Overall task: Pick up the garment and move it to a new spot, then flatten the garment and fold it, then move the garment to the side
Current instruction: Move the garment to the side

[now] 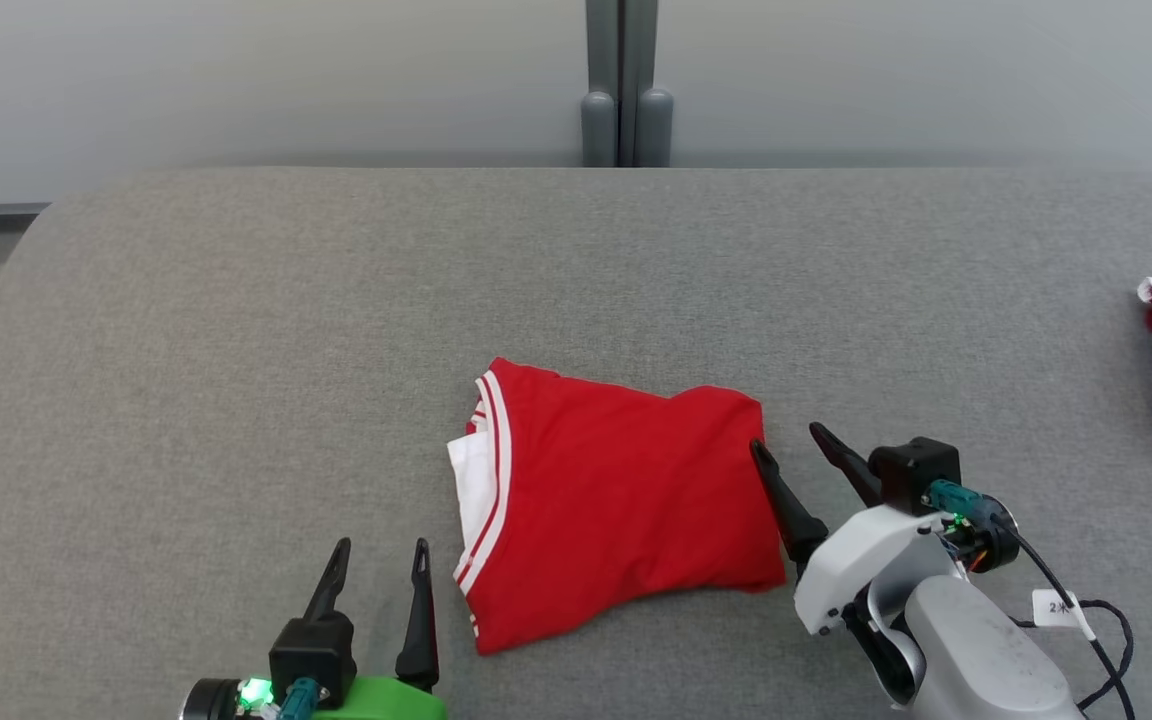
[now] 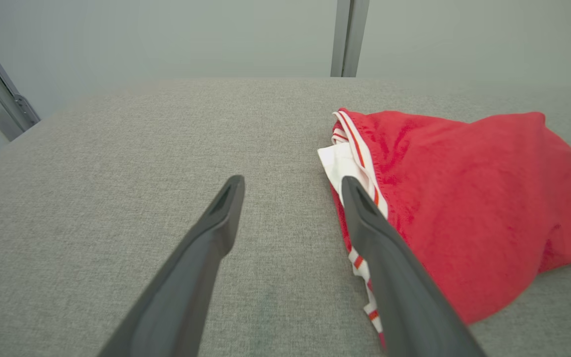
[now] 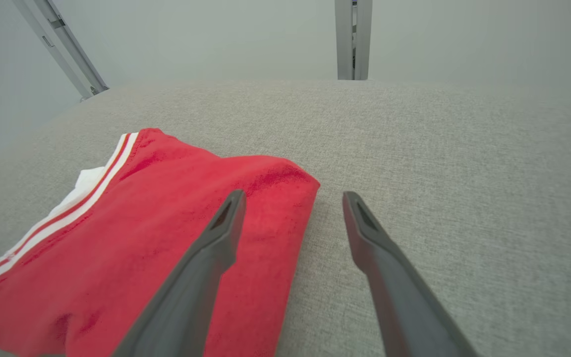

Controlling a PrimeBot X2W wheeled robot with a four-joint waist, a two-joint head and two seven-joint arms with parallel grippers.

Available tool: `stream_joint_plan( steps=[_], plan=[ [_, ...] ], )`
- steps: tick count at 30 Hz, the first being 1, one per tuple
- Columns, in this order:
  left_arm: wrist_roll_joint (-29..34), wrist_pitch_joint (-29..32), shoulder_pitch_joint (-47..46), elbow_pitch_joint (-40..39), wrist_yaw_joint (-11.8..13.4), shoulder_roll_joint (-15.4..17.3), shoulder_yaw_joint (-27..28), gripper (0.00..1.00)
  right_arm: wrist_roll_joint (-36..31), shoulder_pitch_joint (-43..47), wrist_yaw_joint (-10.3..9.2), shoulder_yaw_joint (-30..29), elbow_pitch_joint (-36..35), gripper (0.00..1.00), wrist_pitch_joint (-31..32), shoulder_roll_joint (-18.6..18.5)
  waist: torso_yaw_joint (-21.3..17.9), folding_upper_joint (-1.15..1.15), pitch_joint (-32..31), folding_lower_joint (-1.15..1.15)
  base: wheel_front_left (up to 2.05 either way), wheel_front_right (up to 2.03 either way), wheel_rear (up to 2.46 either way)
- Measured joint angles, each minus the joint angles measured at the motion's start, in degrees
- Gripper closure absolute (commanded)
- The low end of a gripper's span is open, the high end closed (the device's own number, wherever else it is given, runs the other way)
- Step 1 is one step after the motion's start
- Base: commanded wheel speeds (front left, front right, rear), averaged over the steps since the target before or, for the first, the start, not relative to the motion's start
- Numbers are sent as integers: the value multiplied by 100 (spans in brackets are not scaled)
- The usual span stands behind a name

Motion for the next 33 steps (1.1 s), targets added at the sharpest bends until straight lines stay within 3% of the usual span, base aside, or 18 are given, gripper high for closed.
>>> stream_joint_plan(
  steps=[6,7,8,13,19,24,33],
  plan=[
    [7,0,-33,47,-23,0,-52,0,87,-396,0,283,1347,0,123,0,356,0,91,0,0,0,0],
    [7,0,-38,51,-32,2,-55,0,148,-449,0,360,1521,52,151,2,414,0,108,0,0,0,0],
    [3,0,-44,46,-32,1,-63,0,235,-500,0,387,1653,98,152,5,467,0,124,0,0,0,0],
    [-24,0,-61,-5,-9,2,-52,0,308,-704,12,294,2087,100,11,47,571,0,222,0,0,0,0],
    [-8,0,-98,-97,-55,2,-81,0,-4,-707,29,-368,1980,100,-13,78,316,0,277,0,0,0,0],
    [-18,0,-197,-162,-90,1,-207,0,-303,-444,11,-772,1603,100,-8,25,-144,0,280,0,0,0,0],
    [-92,0,-419,-143,-111,-2,-433,0,-256,-235,2,-664,1279,100,-4,11,-1306,0,256,0,0,0,0]
  ],
)
